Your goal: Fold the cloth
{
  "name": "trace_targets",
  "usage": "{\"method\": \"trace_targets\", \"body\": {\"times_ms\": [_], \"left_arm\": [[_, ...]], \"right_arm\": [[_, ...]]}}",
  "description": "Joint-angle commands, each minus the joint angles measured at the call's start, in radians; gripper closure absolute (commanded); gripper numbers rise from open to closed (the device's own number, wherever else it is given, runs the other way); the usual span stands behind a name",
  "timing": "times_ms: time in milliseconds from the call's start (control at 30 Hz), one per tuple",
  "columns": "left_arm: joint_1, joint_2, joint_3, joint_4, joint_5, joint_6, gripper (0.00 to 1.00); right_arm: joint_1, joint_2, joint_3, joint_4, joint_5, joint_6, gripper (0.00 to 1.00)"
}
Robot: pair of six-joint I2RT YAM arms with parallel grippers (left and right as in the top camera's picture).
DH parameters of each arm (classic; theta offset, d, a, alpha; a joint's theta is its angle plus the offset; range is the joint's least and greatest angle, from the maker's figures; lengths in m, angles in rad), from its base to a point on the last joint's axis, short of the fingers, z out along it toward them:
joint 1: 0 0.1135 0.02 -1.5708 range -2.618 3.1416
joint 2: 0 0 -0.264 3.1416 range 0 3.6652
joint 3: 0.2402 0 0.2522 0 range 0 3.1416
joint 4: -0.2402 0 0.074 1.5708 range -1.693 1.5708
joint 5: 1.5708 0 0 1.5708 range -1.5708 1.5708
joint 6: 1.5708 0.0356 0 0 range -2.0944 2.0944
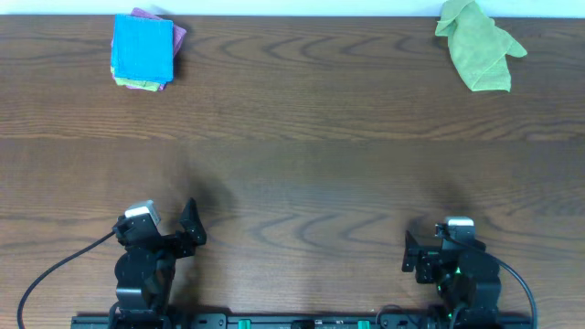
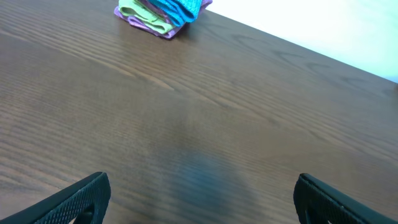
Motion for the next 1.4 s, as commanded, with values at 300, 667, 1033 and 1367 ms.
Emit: {"method": "trace_targets", "body": {"times_ms": [300, 667, 1033, 1367], "left_arm": [[0.004, -0.006, -0.019, -0.004, -0.006, 0.0, 0.05], [0.004, -0.006, -0.019, -0.004, -0.006, 0.0, 0.05], [0.004, -0.006, -0.019, -0.004, -0.006, 0.0, 0.04], [0.004, -0.006, -0.019, -0.004, -0.006, 0.0, 0.05]], "right_arm": [[-0.013, -0.011, -0.008, 0.29, -0.064, 0.314, 0.01], [-0.023, 0.168, -0.007, 0.802, 0.322, 0.396, 0.01], [-0.234, 1.08, 0.135, 1.39, 0.108, 0.267, 0.01], [-0.341, 1.677, 0.715, 1.246, -0.002, 0.226, 0.01]]}}
